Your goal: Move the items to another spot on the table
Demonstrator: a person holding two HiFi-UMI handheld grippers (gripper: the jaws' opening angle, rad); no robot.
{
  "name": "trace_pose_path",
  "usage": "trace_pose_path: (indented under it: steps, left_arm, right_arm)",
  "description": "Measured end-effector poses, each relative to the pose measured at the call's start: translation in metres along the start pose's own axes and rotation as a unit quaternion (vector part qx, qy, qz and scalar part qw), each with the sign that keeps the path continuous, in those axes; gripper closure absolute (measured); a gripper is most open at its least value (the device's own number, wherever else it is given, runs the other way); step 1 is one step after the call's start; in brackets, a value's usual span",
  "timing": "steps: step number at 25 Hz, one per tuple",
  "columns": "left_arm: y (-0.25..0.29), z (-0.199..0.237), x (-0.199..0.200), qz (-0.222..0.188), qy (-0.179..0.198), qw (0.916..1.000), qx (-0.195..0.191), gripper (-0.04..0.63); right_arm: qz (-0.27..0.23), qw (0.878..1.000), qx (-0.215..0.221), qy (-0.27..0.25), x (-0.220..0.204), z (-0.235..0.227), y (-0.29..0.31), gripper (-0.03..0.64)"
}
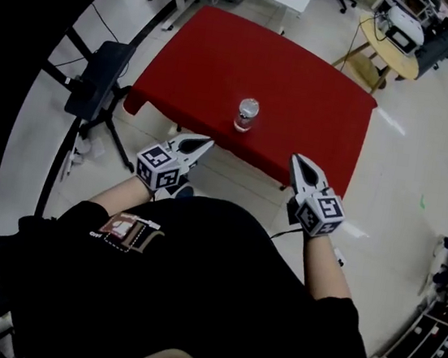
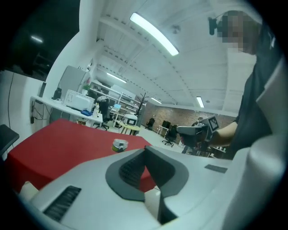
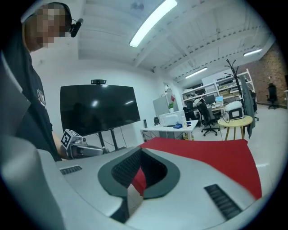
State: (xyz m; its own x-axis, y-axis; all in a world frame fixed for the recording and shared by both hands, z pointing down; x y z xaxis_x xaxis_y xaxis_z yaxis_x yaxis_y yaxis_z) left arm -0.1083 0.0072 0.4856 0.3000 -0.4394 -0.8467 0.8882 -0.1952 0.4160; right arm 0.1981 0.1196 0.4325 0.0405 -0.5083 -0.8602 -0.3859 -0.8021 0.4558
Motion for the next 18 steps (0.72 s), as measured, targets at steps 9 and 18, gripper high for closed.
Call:
trace_pose_path:
  steps: [9, 18]
  left_arm:
    - [-0.081, -0.056, 0.040, -0.023, -0.001, 0.9970, -0.073, 0.594]
    - [-0.145, -0.032, 0.022, -0.012, 0.012, 0.9893, -0.145, 0.594]
  right_arm:
    - [-0.018, 0.999, 0.040, 0.014, -0.018, 0.096, -0.045, 0.607]
    - [-0.049, 0.997, 0.044, 0.036, -0.025, 0.181, -0.002, 0.611]
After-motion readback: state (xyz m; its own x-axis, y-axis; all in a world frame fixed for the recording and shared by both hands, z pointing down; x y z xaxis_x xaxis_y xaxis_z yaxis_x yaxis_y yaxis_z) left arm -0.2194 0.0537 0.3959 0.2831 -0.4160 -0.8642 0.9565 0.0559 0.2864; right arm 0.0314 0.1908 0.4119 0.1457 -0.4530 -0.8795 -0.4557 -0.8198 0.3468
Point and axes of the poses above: the fingertips, and each gripper's own axes: y forward along the fingers, z to its left, x out of its top, the point moved 9 cm from there along -y, backward along the fingers, and after that the axes turned 13 degrees about z, right-handed, at the moved point
